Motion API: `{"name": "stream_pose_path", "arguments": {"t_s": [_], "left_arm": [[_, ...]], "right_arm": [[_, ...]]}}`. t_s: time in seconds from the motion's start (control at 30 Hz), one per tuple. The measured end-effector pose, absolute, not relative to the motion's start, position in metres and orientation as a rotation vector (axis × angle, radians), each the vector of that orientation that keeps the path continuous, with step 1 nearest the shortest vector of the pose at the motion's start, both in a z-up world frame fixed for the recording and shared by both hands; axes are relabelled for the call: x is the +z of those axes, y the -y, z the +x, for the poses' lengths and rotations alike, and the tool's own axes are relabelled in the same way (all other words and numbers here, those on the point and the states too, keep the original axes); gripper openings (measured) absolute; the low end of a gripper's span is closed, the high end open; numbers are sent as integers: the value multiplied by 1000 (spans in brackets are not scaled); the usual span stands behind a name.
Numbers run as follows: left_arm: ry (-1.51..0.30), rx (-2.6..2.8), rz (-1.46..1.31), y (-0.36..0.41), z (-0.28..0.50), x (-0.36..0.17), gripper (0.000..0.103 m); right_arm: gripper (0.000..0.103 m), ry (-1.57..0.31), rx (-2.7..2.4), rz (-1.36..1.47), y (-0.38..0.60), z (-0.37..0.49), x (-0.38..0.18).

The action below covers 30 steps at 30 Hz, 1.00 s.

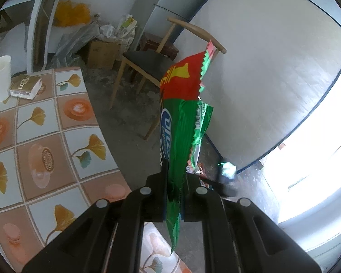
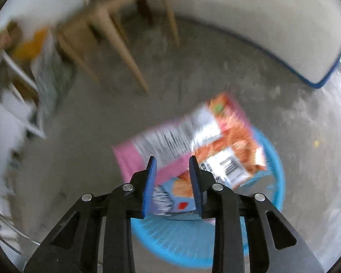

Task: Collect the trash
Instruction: 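Open the right gripper to drop the pink bag into the wastebasket, then open the left gripper to drop the green bag into the wastebasket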

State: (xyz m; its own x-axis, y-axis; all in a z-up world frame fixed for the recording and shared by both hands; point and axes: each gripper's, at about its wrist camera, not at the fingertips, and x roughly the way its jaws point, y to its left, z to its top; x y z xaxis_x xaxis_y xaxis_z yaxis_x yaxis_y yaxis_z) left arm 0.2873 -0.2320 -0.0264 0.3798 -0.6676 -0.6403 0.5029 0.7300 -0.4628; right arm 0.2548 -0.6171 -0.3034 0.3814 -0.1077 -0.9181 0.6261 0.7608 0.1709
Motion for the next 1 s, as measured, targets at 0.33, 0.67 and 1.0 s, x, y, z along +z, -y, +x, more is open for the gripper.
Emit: {"name": "stream_pose_path", "arguments": {"t_s": [0.33, 0.67, 1.0], "left_arm": [[-943, -725, -190, 231, 306, -34, 7], [-972, -789, -131, 270, 310, -36, 7], [-1359, -942, 10, 429, 320, -105, 8]], "right_arm": [[6, -1325, -740, 709, 662, 243, -436], [14, -1004, -629, 673, 634, 171, -351], [21, -740, -564, 829, 609, 64, -275]]}}
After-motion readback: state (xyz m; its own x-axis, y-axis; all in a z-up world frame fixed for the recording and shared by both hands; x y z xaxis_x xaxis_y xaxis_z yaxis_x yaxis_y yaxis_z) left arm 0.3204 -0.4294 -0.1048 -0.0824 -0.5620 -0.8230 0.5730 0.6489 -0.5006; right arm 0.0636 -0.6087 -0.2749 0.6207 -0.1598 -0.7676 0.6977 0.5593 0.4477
